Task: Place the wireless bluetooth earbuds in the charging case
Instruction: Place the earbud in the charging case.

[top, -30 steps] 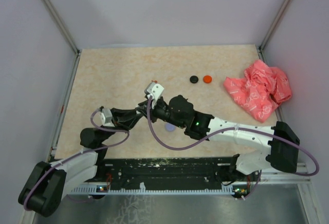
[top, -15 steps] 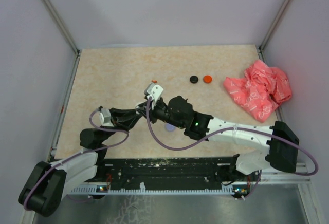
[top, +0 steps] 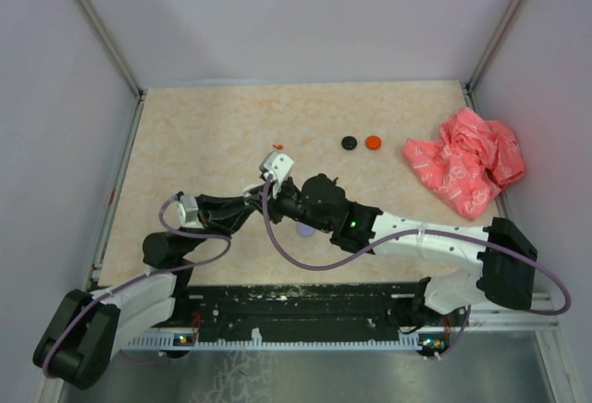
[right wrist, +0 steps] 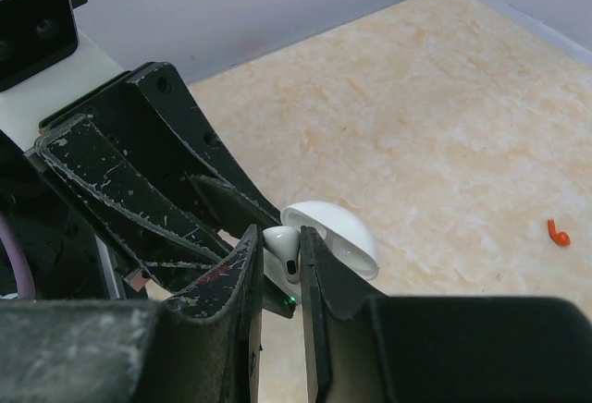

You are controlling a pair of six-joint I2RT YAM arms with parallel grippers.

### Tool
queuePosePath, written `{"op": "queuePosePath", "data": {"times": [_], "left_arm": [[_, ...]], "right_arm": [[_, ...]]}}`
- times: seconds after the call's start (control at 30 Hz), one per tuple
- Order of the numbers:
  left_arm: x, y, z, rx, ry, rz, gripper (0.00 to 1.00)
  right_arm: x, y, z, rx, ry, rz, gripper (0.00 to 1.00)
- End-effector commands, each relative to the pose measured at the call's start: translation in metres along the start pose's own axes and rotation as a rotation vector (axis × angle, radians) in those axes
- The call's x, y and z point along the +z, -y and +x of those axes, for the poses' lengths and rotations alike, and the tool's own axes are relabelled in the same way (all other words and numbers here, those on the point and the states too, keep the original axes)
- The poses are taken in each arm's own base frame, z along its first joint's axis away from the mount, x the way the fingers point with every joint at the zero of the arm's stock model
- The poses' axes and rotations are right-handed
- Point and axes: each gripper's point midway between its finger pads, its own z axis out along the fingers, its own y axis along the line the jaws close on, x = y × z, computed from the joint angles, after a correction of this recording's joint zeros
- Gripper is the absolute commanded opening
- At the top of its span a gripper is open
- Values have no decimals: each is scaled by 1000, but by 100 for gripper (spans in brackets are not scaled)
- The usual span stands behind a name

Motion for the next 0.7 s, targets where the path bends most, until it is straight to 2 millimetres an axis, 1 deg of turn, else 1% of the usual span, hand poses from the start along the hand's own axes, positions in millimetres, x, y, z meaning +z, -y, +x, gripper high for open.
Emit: {"op": "queuePosePath", "data": {"times": [0.0,0.13,0.27,0.47,0.67], "left_arm": [[-1,5,-13,27,52,16,0],[-1,4,-13,25,52,14,0],[-1,4,-10,17,43,15,0],[-2,4,-8,8,34,15,0],[-3,4,0,-9,4,15,0]], "right_arm": [[3,-9,-12,16,43,-27,13],[0,-9,-17,17,54,-23,24],[-3,-7,-21,15,62,-18,32],[-8,-4,-28,11,71,-1,35],[-16,1,-37,14,84,27,36]]}}
